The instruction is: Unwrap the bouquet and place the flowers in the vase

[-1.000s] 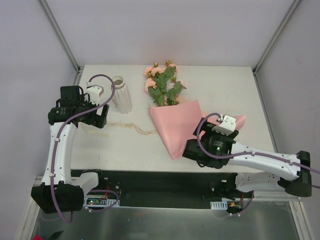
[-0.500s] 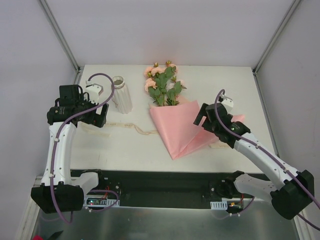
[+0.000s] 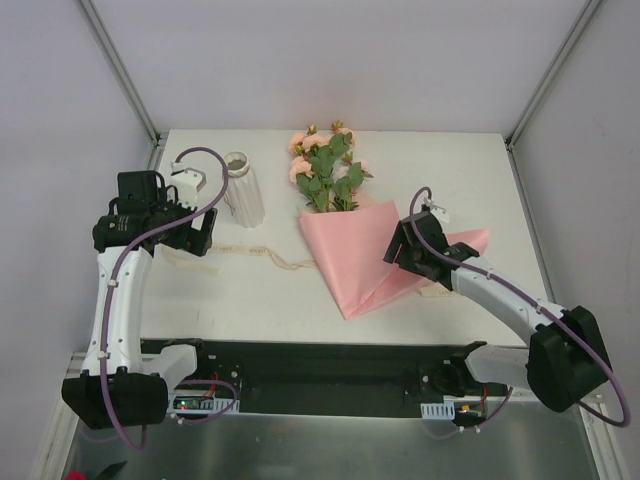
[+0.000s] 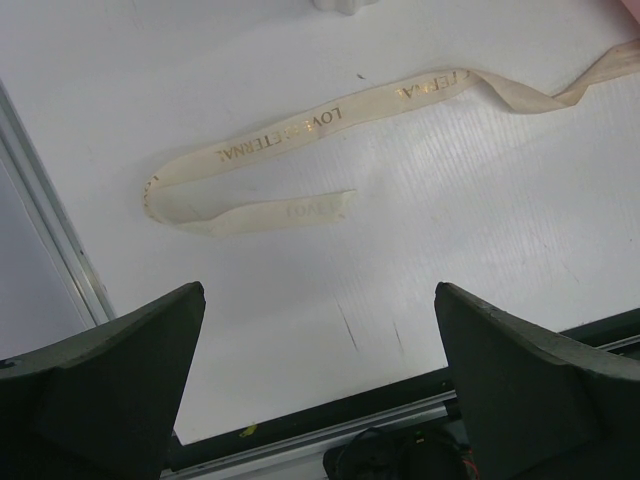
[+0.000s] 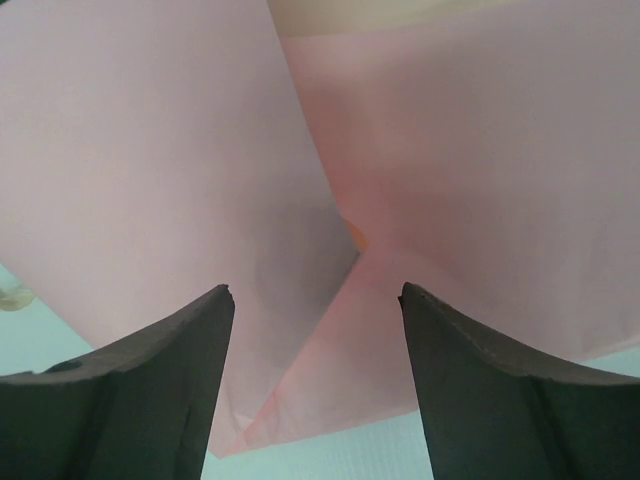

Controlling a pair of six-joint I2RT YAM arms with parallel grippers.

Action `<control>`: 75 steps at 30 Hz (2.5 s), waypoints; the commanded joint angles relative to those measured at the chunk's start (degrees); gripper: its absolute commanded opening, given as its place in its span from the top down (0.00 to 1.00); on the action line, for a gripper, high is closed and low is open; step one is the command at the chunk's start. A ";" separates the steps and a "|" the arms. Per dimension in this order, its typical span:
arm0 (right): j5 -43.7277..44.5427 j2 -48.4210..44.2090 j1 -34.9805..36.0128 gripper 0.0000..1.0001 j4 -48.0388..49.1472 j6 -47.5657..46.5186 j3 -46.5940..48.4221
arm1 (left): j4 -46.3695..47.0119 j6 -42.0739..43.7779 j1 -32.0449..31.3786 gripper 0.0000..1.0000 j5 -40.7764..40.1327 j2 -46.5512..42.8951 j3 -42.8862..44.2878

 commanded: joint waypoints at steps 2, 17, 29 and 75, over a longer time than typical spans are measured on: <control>-2.94 3.54 -0.05 0.36 7.52 0.95 -1.17 | -1.95 0.18 0.29 0.01 -0.34 -1.01 1.56; -0.47 7.83 21.30 0.80 11.14 -15.03 17.72 | -1.78 -4.56 0.29 0.01 -4.64 0.75 5.51; -12.59 32.09 36.95 0.81 12.63 -18.47 38.46 | 0.16 -6.94 0.37 0.01 -15.02 1.28 8.33; -4.00 -14.65 7.60 0.43 1.21 -21.02 10.87 | 4.12 -9.84 -21.68 0.26 23.74 37.13 -1.78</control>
